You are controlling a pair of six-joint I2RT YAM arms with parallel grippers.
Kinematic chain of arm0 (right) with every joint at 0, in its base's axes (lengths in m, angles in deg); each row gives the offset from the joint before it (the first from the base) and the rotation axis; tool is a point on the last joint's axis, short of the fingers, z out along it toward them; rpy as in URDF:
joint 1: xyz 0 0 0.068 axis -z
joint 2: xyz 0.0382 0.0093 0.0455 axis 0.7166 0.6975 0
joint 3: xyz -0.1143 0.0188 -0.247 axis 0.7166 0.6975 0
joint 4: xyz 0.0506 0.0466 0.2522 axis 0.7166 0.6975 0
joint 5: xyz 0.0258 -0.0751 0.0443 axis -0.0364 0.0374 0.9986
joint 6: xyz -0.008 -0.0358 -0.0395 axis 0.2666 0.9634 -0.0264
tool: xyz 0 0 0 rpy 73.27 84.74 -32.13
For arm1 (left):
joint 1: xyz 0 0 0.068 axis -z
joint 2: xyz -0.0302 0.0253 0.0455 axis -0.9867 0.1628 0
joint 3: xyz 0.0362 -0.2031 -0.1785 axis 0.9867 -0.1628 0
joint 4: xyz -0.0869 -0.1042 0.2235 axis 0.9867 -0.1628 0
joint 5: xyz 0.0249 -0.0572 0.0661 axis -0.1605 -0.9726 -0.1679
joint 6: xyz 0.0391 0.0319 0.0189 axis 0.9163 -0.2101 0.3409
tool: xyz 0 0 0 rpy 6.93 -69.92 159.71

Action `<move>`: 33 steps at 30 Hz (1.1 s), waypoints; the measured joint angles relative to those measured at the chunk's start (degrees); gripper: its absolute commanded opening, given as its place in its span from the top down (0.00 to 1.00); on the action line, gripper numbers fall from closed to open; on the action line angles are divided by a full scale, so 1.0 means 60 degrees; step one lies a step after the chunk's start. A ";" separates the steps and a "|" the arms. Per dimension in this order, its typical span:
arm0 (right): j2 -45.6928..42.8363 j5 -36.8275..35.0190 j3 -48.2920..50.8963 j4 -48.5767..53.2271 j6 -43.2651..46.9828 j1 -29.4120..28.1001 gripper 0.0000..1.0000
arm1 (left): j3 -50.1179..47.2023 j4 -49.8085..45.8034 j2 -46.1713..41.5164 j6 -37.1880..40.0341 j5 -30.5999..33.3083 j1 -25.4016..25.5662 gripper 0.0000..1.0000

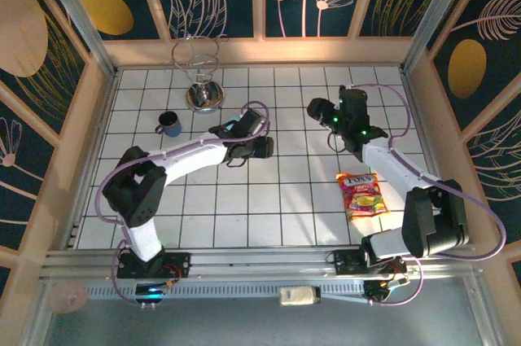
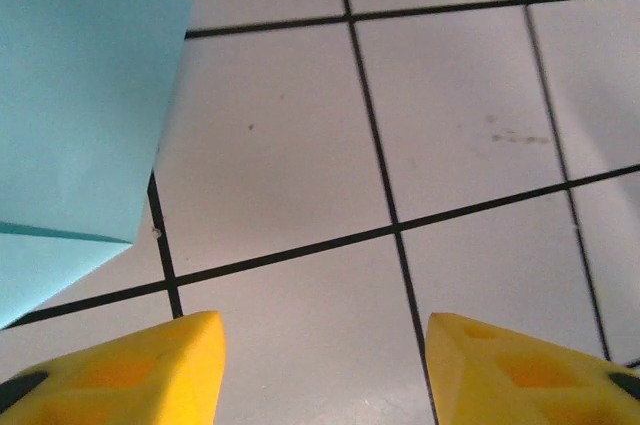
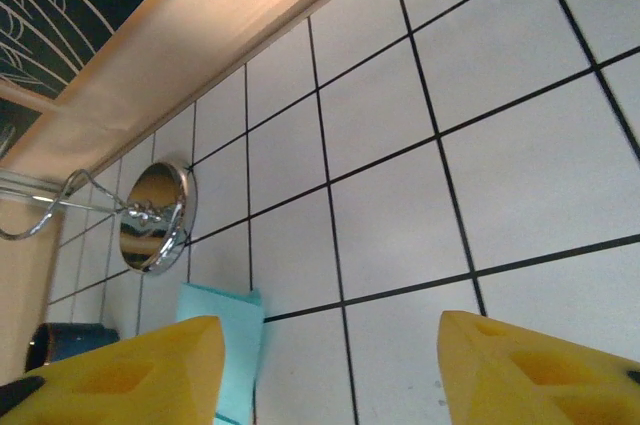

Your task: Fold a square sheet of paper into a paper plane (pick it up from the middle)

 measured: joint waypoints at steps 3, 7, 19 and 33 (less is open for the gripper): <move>0.0131 0.0259 0.0146 -0.0244 -0.0084 -0.0004 0.35 | -0.0295 0.0437 -0.0404 -0.0004 -0.0025 -0.0350 0.36; 0.0412 0.0517 0.0262 -0.0426 -0.0193 -0.0117 0.35 | -0.0823 0.0969 -0.0521 -0.0011 -0.0211 -0.1144 0.32; 0.1435 0.0951 0.0255 -0.0721 -0.0517 -0.0958 0.36 | -0.1588 0.2171 0.0095 -0.0419 -0.1490 -0.2688 0.33; 0.2422 0.1224 0.0007 -0.0947 -0.1308 -0.1800 0.41 | -0.2514 0.3410 0.0674 -0.1428 -0.2251 -0.3184 0.52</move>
